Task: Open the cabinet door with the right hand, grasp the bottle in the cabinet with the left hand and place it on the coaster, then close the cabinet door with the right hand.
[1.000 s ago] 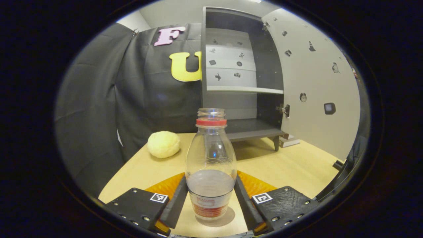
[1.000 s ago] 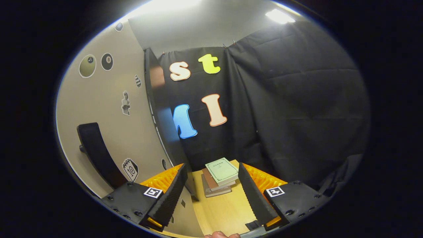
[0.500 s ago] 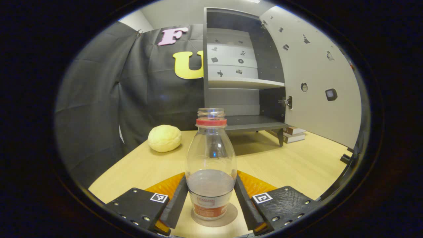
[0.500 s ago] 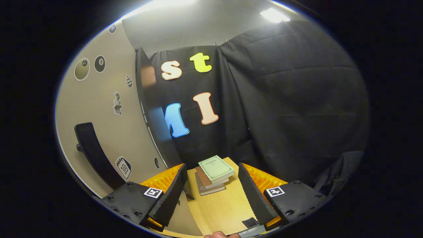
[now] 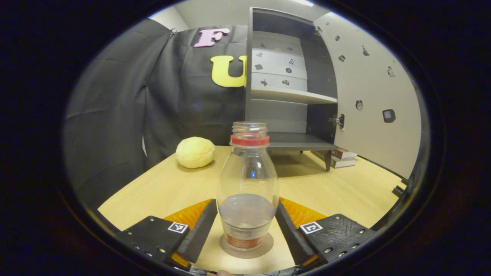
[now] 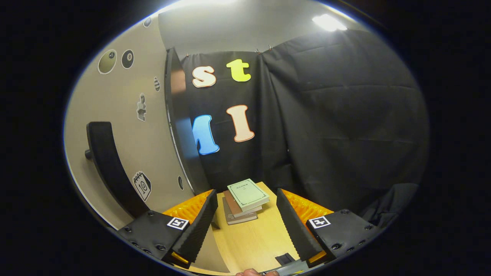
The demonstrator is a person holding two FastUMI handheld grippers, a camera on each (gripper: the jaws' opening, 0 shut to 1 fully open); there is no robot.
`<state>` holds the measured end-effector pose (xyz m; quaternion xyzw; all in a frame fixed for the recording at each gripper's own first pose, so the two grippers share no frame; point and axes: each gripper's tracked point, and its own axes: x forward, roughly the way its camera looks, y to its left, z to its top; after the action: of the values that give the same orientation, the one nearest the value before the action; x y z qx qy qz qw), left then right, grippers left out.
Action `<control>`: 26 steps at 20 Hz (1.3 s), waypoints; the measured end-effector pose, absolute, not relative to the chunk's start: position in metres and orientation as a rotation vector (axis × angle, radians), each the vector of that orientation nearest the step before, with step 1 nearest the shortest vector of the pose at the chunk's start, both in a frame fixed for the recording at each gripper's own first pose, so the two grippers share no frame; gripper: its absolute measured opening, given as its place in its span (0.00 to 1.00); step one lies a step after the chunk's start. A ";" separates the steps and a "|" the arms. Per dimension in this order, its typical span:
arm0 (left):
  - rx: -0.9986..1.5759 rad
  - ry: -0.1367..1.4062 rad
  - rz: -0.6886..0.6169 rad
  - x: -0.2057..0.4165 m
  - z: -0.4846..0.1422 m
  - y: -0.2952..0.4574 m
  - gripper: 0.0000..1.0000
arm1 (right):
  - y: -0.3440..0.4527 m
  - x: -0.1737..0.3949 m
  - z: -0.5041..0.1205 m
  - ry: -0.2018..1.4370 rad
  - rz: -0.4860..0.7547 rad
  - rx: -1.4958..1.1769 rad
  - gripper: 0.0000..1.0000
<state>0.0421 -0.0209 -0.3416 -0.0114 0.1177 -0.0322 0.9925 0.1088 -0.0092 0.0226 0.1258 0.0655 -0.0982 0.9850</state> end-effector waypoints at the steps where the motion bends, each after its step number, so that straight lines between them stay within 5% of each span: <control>1: -0.017 0.241 -0.067 0.040 -0.342 -0.021 0.87 | -0.010 0.108 0.020 0.135 -0.200 0.253 0.98; 11: -0.005 0.324 -0.023 -0.010 -0.322 -0.012 0.87 | -0.028 0.114 0.010 0.129 -0.201 0.237 0.98; 26: -0.004 0.097 0.185 -0.033 -0.045 -0.084 0.89 | -0.025 0.126 0.043 0.079 0.133 0.187 0.98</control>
<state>-0.0326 -0.0843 -0.0446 -0.0022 0.0485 0.0921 0.9946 0.1261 -0.0253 0.0432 0.0931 0.0394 0.0665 0.9927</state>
